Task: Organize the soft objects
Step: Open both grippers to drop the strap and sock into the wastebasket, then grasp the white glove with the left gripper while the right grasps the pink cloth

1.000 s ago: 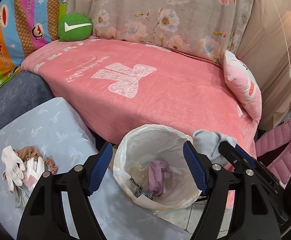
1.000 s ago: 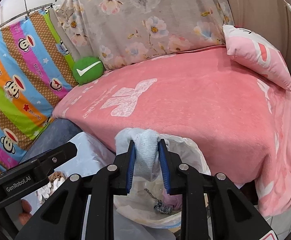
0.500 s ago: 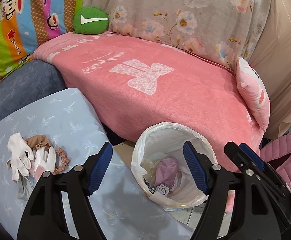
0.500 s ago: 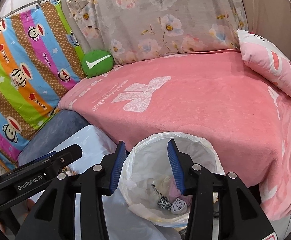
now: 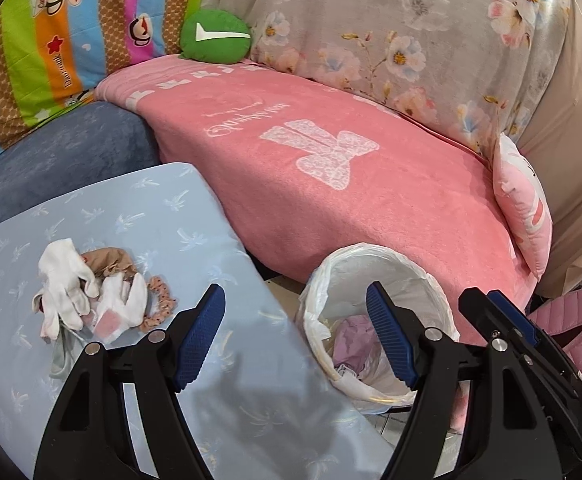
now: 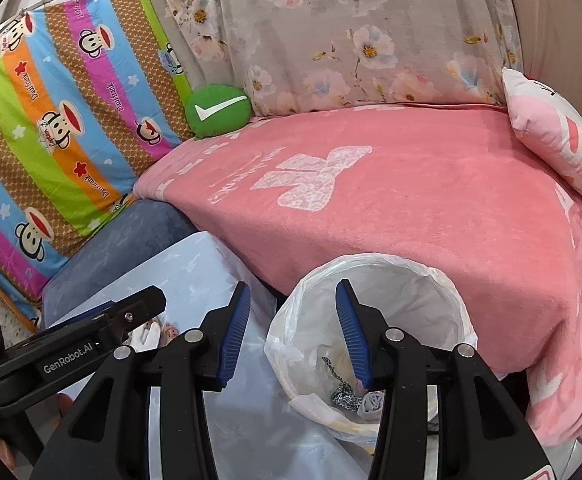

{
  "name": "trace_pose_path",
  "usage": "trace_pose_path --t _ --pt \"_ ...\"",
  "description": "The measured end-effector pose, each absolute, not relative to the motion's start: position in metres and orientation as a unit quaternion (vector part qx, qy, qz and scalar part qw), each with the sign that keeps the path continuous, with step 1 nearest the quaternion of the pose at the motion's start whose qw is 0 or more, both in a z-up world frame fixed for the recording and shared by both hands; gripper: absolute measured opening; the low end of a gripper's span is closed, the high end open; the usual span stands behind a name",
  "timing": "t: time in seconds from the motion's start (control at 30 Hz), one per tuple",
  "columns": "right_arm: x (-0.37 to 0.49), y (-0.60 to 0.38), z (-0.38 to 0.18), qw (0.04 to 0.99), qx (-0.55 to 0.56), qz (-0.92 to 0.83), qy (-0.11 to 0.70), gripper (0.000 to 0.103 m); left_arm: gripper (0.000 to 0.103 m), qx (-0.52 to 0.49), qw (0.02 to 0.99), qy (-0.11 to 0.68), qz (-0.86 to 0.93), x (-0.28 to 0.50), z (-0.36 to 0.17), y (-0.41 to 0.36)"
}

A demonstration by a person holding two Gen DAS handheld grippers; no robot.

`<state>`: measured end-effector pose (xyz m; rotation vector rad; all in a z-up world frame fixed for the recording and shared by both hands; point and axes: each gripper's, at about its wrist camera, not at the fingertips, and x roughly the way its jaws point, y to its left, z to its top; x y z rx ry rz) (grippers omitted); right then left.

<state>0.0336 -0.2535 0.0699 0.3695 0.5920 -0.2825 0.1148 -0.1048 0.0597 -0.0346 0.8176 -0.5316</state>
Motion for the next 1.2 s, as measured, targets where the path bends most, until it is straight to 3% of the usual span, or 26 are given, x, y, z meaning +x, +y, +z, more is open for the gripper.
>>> trace_pose_path --t 0.37,0.8,1.2 --pt "0.049 -0.21 0.068 0.934 0.157 -0.106 0.305 0.049 0.07 -0.045 0.892 0.401 -0.205 0.125 0.051 -0.053" --pt "0.081 -0.141 0.047 0.931 0.126 -0.049 0.338 0.055 0.086 -0.072 0.907 0.403 -0.095 0.145 0.027 0.033" --pt "0.141 -0.077 0.004 0.919 0.102 0.007 0.381 0.055 0.087 -0.107 0.897 0.427 -0.026 0.186 -0.008 0.095"
